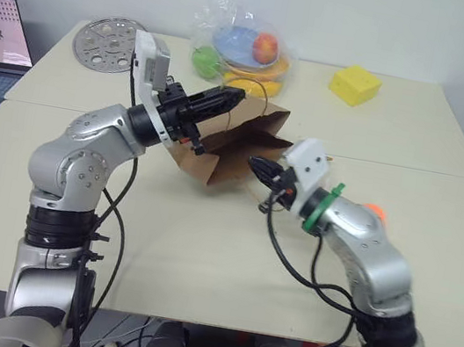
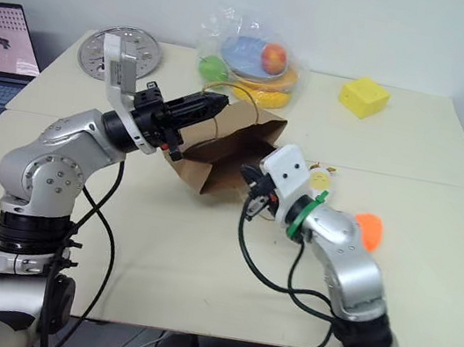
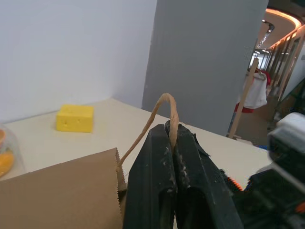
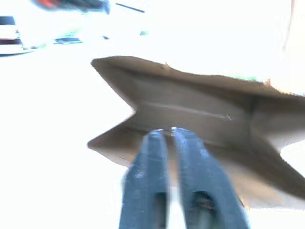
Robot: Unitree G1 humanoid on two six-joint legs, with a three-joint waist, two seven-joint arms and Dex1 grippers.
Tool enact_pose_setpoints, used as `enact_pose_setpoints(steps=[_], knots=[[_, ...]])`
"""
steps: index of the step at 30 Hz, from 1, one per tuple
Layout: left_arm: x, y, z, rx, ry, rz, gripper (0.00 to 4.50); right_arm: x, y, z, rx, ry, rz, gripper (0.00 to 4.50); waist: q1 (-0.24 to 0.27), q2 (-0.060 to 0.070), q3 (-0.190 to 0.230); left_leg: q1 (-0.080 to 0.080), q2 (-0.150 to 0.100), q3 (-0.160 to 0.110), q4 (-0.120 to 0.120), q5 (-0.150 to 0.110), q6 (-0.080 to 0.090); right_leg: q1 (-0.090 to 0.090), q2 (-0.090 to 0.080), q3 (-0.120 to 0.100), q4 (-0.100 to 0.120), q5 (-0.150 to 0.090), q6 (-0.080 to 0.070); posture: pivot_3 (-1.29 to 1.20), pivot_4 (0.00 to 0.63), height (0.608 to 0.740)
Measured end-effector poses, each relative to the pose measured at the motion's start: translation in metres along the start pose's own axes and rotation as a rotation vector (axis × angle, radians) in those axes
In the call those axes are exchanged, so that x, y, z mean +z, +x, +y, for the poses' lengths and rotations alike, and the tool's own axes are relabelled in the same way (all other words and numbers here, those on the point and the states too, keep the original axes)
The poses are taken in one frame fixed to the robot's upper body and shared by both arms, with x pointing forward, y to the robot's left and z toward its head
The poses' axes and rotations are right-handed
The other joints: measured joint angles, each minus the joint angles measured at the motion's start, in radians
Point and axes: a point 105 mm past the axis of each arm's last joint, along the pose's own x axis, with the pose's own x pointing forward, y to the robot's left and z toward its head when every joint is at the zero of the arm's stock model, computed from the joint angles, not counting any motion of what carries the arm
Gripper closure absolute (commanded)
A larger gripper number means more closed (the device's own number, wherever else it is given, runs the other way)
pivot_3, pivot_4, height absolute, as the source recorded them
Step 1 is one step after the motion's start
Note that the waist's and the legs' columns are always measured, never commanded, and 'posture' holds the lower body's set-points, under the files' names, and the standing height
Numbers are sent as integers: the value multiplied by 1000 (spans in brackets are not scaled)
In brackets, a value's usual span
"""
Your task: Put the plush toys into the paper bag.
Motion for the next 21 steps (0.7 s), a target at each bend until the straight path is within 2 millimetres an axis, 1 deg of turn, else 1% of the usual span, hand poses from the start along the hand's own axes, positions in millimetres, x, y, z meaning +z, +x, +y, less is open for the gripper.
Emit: enact_pose_setpoints(steps=[3,4,5,7,9,10,12,14,16,19,21], knots=[[-2,0,-1,-1,-3,3,4500,1,-14,-8,-2,0,25,2138,0,0,0,0,0,1,0,0,0,0,0,1,0,0,0,0,150,740],[-3,1,-2,-6,-6,3,4500,0,-19,-10,4,-24,45,1691,0,0,0,0,0,1,0,0,0,0,0,1,0,0,0,0,150,740],[-4,1,-5,-14,-7,3,4500,-3,-24,-15,3,-63,83,1423,0,0,0,0,0,2,0,0,0,0,0,2,-1,0,0,0,150,740],[-10,0,-10,-25,-16,18,4500,-17,-41,-37,-41,-201,210,744,1,0,0,0,0,3,0,0,0,1,-1,2,-5,0,0,0,150,740],[-19,-6,-11,-22,-44,43,4500,-39,-55,-58,-84,-290,341,744,2,-1,0,0,0,3,-1,0,0,1,0,2,-8,0,0,0,150,740],[-23,-8,-12,-26,-57,55,4500,-49,-57,-62,-76,-326,384,744,0,-1,0,0,0,3,-1,0,0,1,-1,3,-8,0,0,0,150,740],[-28,-11,-16,-43,-68,80,4500,-68,-56,-62,-46,-381,438,744,-6,-1,0,0,0,4,-1,0,0,1,0,3,-7,0,0,0,150,740],[-32,-13,-19,-60,-71,99,4500,-83,-53,-61,-21,-415,470,744,-6,-1,0,0,0,4,-1,0,0,1,0,3,-7,0,0,0,150,740],[-33,-15,-18,-50,-72,105,4500,-90,-47,-66,-36,-445,476,744,-6,-1,1,0,0,4,-1,0,0,1,0,3,-7,0,0,0,150,740],[-29,-19,-17,-52,-86,104,4500,-95,-32,-78,-61,-510,480,744,-6,-1,1,0,0,4,0,0,0,1,-1,4,-7,1,1,0,150,740],[-25,-23,-17,-50,-85,109,4500,-102,-28,-84,-79,-546,497,1117,-5,-2,1,0,0,4,0,0,0,1,-1,3,-7,0,1,0,150,740]])
